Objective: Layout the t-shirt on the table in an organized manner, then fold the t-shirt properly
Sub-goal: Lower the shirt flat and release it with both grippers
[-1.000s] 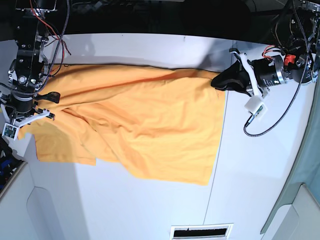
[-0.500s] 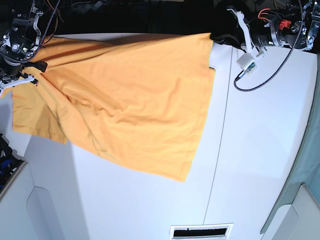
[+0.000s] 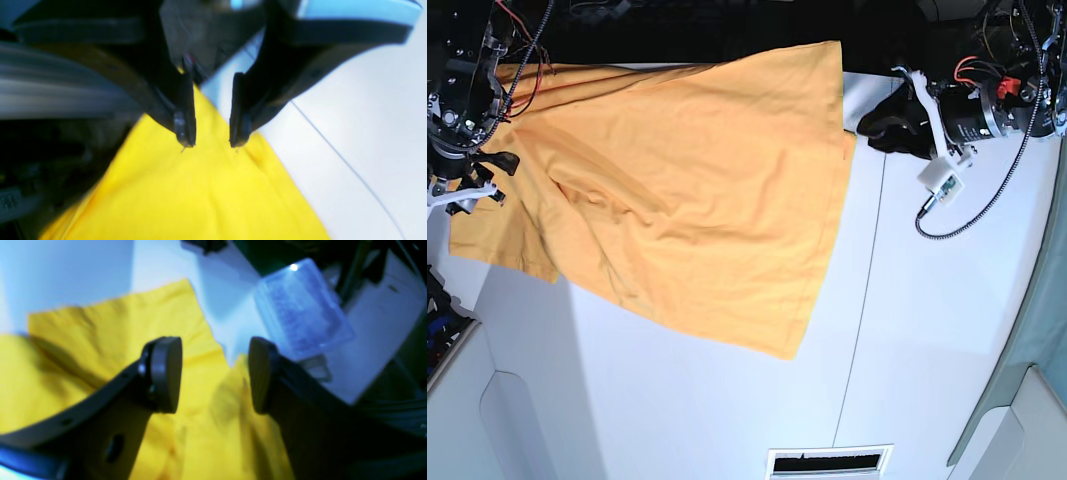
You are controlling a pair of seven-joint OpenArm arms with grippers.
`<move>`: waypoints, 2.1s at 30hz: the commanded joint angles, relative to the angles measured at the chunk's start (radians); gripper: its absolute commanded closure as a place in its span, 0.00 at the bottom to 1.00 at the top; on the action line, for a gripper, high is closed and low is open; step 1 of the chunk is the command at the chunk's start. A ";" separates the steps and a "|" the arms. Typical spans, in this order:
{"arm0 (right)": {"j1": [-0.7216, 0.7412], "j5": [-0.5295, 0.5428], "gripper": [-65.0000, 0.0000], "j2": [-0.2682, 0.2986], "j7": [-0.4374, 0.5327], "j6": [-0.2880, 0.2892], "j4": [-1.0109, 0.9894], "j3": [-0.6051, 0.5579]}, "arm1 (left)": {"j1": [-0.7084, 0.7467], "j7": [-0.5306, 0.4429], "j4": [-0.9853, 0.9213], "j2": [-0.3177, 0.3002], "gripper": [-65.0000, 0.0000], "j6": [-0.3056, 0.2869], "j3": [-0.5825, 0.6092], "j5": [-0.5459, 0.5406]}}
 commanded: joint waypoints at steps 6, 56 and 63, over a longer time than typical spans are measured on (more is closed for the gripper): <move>0.156 0.014 0.52 0.024 0.071 0.076 -0.140 0.005 | -0.108 -0.186 -0.020 0.037 0.51 0.007 -0.006 0.162; 0.336 0.418 1.00 0.196 0.220 0.644 -0.828 0.119 | -0.699 -0.441 -0.910 0.268 1.00 0.229 0.218 0.562; 0.410 0.386 1.00 0.196 0.217 0.644 -0.743 0.118 | -0.739 -0.513 -0.910 0.189 1.00 0.230 0.218 0.562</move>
